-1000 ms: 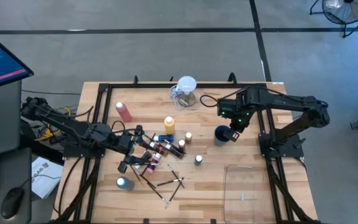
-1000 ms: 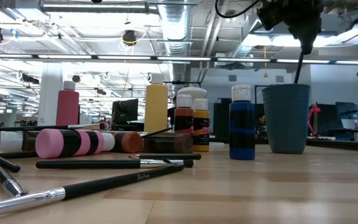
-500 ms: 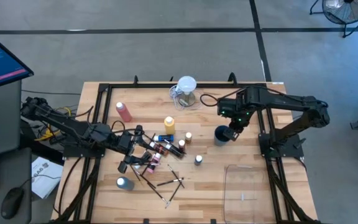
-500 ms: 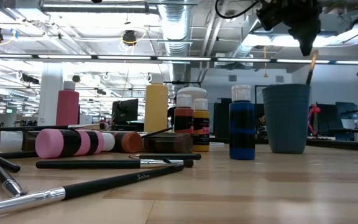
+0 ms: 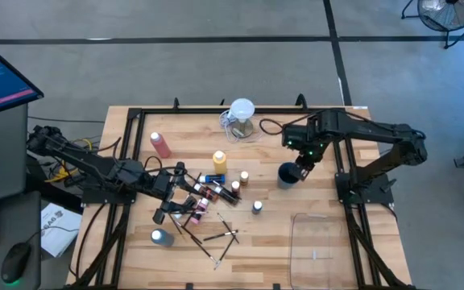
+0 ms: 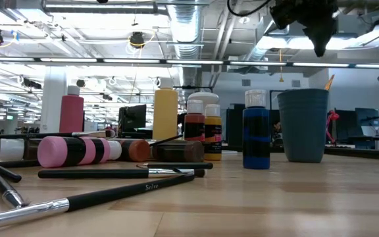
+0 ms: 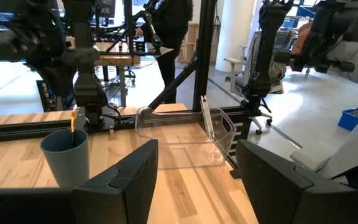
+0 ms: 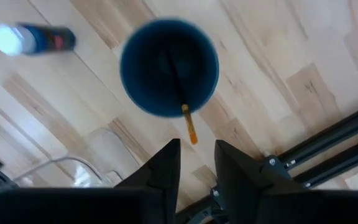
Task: Pick & Place Paint Supplies
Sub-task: Put the black silver paintbrush into the blue cup
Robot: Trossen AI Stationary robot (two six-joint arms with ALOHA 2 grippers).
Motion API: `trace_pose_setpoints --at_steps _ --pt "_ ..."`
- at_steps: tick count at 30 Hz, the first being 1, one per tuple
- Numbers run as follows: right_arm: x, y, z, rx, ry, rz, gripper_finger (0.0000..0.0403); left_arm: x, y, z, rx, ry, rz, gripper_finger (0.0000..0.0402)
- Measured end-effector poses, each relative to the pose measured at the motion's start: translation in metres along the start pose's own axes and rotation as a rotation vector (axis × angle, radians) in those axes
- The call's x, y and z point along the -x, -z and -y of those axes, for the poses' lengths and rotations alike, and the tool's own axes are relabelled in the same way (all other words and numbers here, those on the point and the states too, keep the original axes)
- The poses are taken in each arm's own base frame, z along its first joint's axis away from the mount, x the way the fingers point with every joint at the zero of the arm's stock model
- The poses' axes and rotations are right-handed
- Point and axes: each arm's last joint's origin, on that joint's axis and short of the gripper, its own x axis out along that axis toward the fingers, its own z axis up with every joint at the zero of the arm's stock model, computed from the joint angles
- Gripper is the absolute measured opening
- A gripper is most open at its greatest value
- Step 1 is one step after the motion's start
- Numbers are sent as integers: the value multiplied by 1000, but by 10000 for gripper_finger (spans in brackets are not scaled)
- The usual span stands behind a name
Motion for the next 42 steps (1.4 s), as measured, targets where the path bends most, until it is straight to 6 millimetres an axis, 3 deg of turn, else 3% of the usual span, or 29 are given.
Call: trace_pose_setpoints --at_steps 5,10,14,19,26,29,34,39,42 --pt "33 -6 5 9 -62 125 103 0 0 0 0 0 1 204" --pt "75 -15 1 91 -176 386 114 0 0 0 0 0 1 204" --pt "100 -20 -15 181 -277 607 120 0 0 0 0 1 1 204" --pt "109 -17 -44 367 -352 756 123 0 0 5 -1 22 -1 204" --pt "81 -15 -104 604 -356 694 119 3 3 19 -8 90 -30 204" --pt "56 -17 -136 666 -285 654 119 3 4 22 -11 105 -41 204" --pt "-5 -31 -183 762 -67 574 118 6 4 24 -12 118 -47 204" --pt "-62 -49 -207 814 85 491 118 13 3 29 -15 145 -55 204" --pt "-85 -58 -212 816 111 442 118 20 3 30 -22 158 -84 204"
